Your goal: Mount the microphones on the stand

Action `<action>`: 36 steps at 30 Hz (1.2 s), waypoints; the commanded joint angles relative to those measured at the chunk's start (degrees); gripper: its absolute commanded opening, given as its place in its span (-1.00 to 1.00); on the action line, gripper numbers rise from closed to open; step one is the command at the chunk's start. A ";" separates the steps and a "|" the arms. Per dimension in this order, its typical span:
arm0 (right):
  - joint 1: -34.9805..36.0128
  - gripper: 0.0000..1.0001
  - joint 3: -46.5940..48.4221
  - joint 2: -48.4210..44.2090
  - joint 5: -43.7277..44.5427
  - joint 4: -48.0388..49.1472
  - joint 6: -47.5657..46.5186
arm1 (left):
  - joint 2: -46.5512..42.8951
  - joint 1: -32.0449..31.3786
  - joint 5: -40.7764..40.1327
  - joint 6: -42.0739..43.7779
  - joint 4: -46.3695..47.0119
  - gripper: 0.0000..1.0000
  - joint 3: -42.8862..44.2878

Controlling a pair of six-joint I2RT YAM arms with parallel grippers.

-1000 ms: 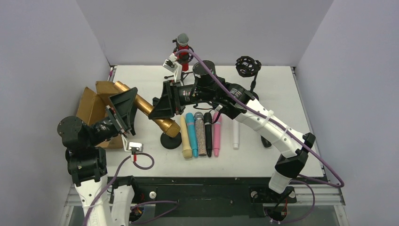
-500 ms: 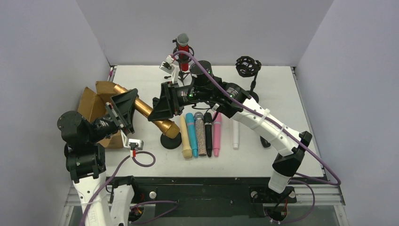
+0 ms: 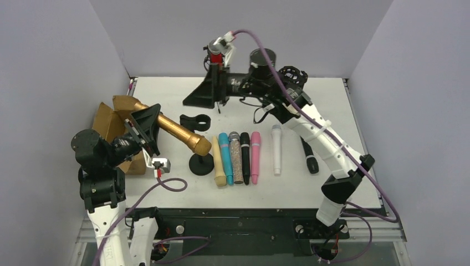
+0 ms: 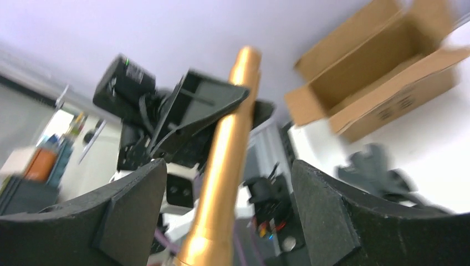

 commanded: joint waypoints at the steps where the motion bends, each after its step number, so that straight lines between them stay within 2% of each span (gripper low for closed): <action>1: -6.91 0.57 -6.64 -10.47 4.33 19.11 3.78 | 1.85 -0.25 -5.25 -25.09 10.45 -1.00 0.37; 2: -8.66 0.58 -9.76 -12.66 5.27 23.51 4.39 | 3.24 -0.27 -6.42 -30.47 14.51 -1.00 1.48; 4: -10.85 0.58 -13.10 -15.14 6.27 27.01 4.24 | 6.18 -0.15 -9.64 -55.13 17.88 -1.00 4.60; 5: -11.40 0.59 -14.95 -15.76 6.56 28.30 2.99 | 7.23 -0.08 -10.45 -59.94 17.68 -1.00 7.12; 6: -12.20 0.59 -15.92 -17.08 6.93 28.92 2.28 | 9.16 0.04 -10.29 -69.42 17.13 -1.00 8.12; 7: -12.47 0.60 -18.39 -17.73 6.98 30.51 1.33 | 9.82 0.06 -9.03 -74.29 17.70 -1.00 8.90; 8: -12.78 0.60 -19.88 -19.00 6.55 31.74 1.06 | 10.64 0.07 -8.31 -86.12 21.18 -1.00 8.70; 9: -12.88 0.60 -23.42 -19.62 6.04 35.19 0.76 | 10.95 0.07 -6.27 -92.71 23.90 -1.00 7.51; 10: -12.85 0.60 -24.99 -20.63 4.27 36.94 0.60 | 11.37 -0.19 -4.91 -104.28 29.78 -1.00 6.68; 12: -12.75 0.61 -29.71 -21.85 1.15 42.48 0.22 | 12.01 -1.45 -1.70 -118.36 37.32 -1.00 4.43; 15: -11.96 0.61 -35.14 -22.85 -2.93 52.11 1.01 | 12.33 -4.46 0.85 -124.13 37.92 -1.00 4.12; 17: -10.14 0.62 -34.55 -21.92 -4.75 53.20 0.68 | 11.61 -5.98 1.28 -126.55 38.11 -1.00 3.60; 22: -4.04 0.63 -27.10 -16.62 -4.42 43.60 -7.23 | 10.18 -9.99 3.59 -128.90 38.11 -1.00 1.86; 31: 1.37 0.64 -25.46 -12.77 -3.40 49.52 -5.12 | 6.75 -11.48 7.80 -128.08 35.01 -1.00 -1.05; 36: 3.38 0.63 -23.23 -11.68 -1.85 44.85 -9.43 | 6.84 -11.89 9.45 -128.42 34.46 -1.00 -1.02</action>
